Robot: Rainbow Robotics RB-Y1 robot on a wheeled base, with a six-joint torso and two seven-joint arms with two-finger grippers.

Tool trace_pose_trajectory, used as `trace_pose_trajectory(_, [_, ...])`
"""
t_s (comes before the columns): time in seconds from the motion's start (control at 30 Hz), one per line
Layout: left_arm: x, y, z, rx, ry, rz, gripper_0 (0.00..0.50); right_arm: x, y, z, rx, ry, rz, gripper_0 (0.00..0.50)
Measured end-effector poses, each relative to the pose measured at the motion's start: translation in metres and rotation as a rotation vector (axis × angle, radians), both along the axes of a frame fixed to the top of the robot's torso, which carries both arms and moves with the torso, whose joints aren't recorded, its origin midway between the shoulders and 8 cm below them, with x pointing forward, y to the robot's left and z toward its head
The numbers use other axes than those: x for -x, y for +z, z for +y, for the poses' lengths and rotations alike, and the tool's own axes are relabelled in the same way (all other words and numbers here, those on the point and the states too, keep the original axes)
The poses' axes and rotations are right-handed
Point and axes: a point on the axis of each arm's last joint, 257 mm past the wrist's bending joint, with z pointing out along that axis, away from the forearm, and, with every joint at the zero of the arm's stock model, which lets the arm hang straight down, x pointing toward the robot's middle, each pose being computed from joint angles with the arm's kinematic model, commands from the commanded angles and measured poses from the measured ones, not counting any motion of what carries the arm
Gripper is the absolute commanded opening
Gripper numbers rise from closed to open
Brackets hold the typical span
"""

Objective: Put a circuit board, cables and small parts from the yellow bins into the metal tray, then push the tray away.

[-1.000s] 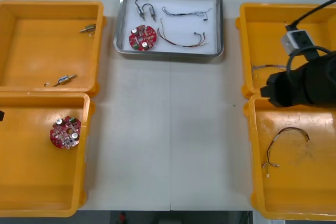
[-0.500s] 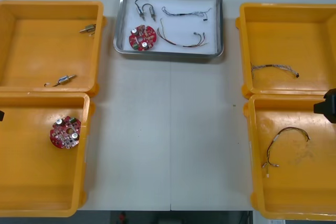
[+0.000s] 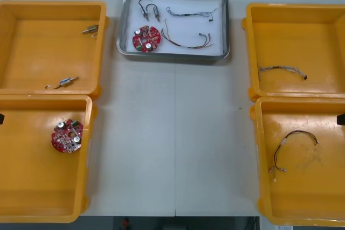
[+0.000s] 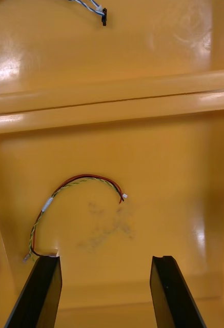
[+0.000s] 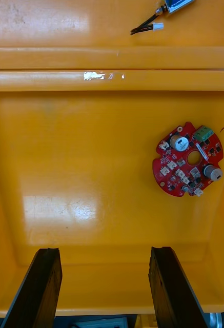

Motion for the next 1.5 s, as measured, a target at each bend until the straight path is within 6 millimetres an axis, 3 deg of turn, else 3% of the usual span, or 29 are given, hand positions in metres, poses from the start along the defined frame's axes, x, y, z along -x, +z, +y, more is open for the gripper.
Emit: trace_pose_trajectory(1.5, [0.0000, 0.0000, 0.0000, 0.000, 0.000, 0.000, 0.500, 0.0006, 0.0000, 0.0012, 0.000, 0.014, 0.004, 0.500])
